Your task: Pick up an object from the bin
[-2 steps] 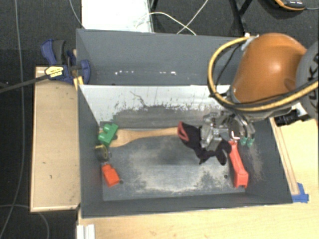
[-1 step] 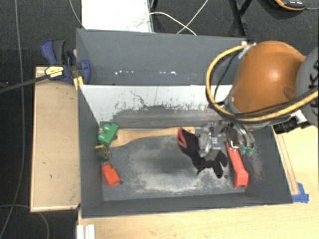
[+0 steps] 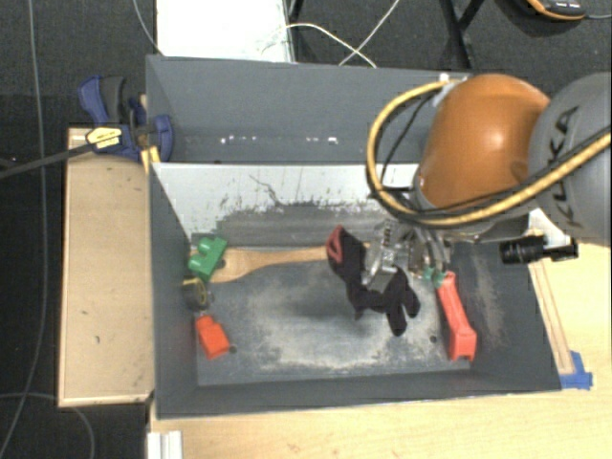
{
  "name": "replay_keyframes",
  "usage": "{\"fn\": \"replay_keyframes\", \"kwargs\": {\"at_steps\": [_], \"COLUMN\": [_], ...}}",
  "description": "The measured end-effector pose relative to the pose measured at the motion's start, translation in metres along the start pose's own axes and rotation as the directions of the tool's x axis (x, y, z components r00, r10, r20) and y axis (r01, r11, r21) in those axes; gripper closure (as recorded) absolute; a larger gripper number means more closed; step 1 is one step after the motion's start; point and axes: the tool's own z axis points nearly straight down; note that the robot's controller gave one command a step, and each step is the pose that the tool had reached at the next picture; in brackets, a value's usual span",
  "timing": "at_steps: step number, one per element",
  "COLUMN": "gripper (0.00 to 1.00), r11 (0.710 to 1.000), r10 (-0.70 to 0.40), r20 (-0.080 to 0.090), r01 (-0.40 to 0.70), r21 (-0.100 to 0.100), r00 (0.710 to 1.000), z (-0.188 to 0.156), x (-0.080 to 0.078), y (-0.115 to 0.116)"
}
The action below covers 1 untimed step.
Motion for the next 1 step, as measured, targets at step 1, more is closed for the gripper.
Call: {"fn": "replay_keyframes", "kwargs": {"at_steps": [1], "gripper": [1.00], "r11": [0.999], "r10": [-0.038], "r20": [-0.021], "r01": [0.038], "r21": [0.006], "r00": [0.999], "z": [0.0299], "x": [0.0161], "y": [-0.0136]}}
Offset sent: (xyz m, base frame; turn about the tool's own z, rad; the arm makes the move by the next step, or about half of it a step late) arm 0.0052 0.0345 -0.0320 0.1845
